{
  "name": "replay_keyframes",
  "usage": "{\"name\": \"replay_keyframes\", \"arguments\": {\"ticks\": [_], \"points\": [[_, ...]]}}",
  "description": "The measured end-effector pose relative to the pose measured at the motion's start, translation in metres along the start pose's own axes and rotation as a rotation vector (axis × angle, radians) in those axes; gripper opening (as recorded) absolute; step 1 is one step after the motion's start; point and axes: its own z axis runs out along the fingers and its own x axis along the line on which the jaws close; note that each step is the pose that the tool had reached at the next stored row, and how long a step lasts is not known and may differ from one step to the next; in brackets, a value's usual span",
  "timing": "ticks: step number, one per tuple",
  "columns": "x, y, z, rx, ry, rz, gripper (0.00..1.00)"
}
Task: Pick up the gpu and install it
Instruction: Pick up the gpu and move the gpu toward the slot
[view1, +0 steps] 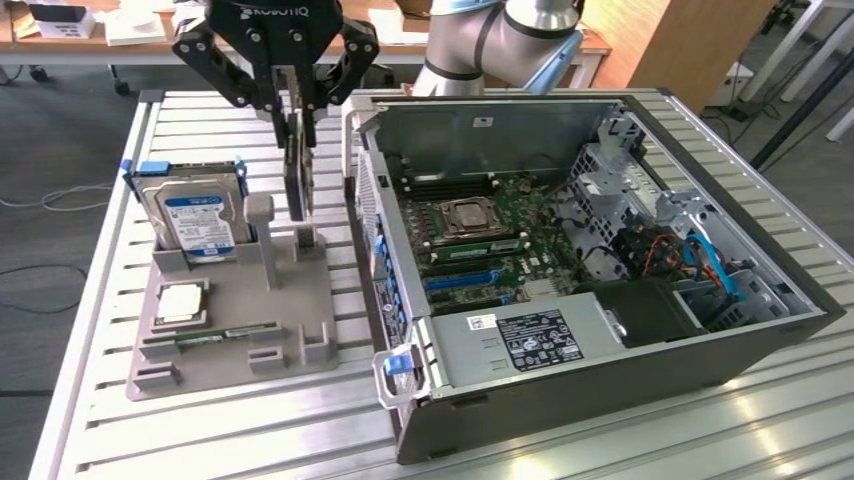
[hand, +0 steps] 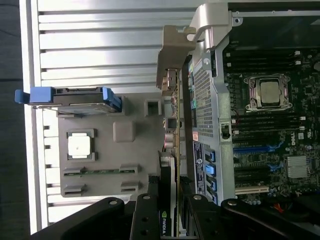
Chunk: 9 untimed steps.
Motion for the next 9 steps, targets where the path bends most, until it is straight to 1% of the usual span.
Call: {"name": "replay_keyframes", "arguments": {"ticks": [3,5,9], "points": [[-0.0003,0.0007,-0.0077,0.0001,0.0001,0.0,0.27],[-0.0004,0.001,-0.0111,-0.0001,0.0,0.0,0.27],[-0.0005,0.0011,-0.0116,-0.0001,0.0,0.0,0.27]]}}
